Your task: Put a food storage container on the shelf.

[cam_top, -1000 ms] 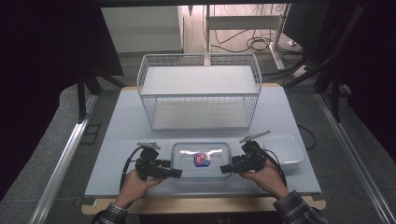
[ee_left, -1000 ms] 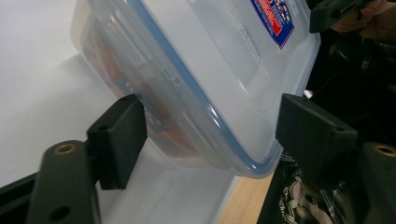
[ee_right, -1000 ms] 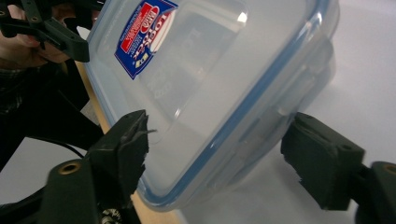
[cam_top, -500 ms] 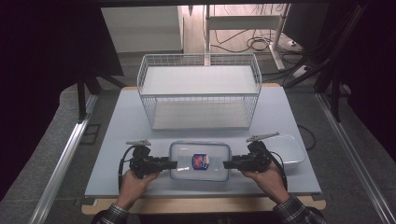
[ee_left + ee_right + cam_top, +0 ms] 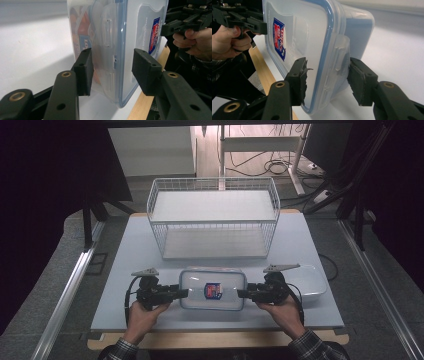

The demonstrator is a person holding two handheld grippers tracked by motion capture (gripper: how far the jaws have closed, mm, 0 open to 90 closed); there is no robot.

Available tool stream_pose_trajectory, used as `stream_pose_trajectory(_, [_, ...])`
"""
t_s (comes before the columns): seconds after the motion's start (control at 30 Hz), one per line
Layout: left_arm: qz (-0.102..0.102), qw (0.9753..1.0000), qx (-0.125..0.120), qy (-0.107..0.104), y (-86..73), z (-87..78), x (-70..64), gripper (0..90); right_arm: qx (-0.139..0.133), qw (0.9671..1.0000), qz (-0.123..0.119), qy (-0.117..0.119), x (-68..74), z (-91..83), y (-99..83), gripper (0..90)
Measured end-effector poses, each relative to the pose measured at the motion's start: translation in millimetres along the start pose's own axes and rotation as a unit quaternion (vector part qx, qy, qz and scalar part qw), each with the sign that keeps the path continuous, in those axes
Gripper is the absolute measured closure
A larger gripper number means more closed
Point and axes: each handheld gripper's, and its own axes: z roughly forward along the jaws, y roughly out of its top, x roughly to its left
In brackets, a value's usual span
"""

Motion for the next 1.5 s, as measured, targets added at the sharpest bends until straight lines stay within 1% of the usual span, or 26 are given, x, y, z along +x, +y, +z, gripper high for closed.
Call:
stream_pose_trajectory(0.07, [0.004, 1.0000, -0.005, 0.002, 2.2, -2.0, -1.7, 52.3, -0.005, 1.0000, -0.005, 0.001, 1.2, -1.3, 3.4, 51.5])
stream_pose_trajectory(0.23, [0.023, 0.9996, -0.017, 0.006, 12.8, -7.5, -6.4, 52.3, -0.020, 0.9996, -0.021, 0.000, 3.7, -6.3, 13.8, 51.6])
stream_pose_trajectory(0.43, [0.039, 0.9989, -0.024, 0.012, 23.5, -12.0, -12.1, 52.3, -0.034, 0.9988, -0.037, -0.002, 6.1, -13.2, 27.4, 51.5])
stream_pose_trajectory(0.5, [0.044, 0.9986, -0.024, 0.014, 26.5, -13.8, -13.8, 52.3, -0.037, 0.9986, -0.038, -0.002, 7.4, -15.2, 31.7, 51.5])
stream_pose_trajectory(0.67, [0.060, 0.9976, -0.028, 0.020, 37.8, -19.4, -19.2, 52.3, -0.045, 0.9973, -0.058, -0.005, 11.0, -21.6, 45.8, 51.4])
stream_pose_trajectory(0.8, [0.070, 0.9967, -0.034, 0.025, 49.5, -24.3, -23.3, 52.3, -0.054, 0.9964, -0.065, -0.004, 12.3, -25.5, 56.6, 51.4])
stream_pose_trajectory(0.97, [0.088, 0.9945, -0.045, 0.034, 68.1, -30.9, -30.3, 52.3, -0.062, 0.9958, -0.067, 0.002, 11.7, -30.8, 69.9, 51.4])
stream_pose_trajectory(1.1, [0.091, 0.9939, -0.049, 0.038, 84.7, -33.6, -34.5, 52.2, -0.067, 0.9953, -0.069, 0.002, 11.2, -36.7, 83.5, 51.3])
stream_pose_trajectory(1.2, [0.093, 0.9935, -0.054, 0.038, 93.8, -35.2, -35.9, 52.2, -0.073, 0.9945, -0.075, 0.000, 11.0, -40.9, 94.4, 51.2])
stream_pose_trajectory(1.5, [0.107, 0.9906, -0.073, 0.046, 120.1, -42.7, -42.5, 52.2, -0.089, 0.9914, -0.095, -0.010, 15.3, -52.5, 126.5, 50.5])
